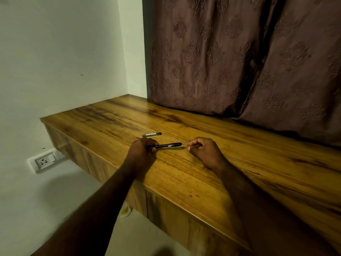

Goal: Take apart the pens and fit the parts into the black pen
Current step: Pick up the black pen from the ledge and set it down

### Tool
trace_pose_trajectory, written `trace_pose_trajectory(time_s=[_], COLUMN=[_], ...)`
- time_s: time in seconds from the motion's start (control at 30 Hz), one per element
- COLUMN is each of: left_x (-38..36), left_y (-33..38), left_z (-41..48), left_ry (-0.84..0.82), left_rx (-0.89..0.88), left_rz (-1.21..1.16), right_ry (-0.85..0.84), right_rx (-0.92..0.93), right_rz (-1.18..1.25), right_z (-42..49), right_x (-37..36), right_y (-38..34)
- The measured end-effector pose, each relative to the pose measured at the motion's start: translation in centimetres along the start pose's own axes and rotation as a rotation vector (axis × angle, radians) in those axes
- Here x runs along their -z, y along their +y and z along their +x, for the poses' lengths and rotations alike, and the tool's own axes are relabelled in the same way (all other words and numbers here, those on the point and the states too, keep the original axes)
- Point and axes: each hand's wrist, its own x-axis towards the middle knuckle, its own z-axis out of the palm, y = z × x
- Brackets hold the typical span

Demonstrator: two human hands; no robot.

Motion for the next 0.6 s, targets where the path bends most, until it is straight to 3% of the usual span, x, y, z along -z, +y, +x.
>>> trace_pose_trajectory(time_s=[0.2, 0.6], left_x=[-0.1, -0.7], left_y=[-0.2, -0.7], left_z=[0.1, 0.2], left_ry=[-0.023, 0.023], left_rx=[-0.060, -0.142], left_rz=[-0.034, 0.003], right_ry=[-0.033, -0.004], right_rx=[-0.008, -0.022], right_rz=[0.125, -0.012], right_z=[0.0, 0.4], right_x=[0.1, -1.0], right_y=[-0.4, -0.5])
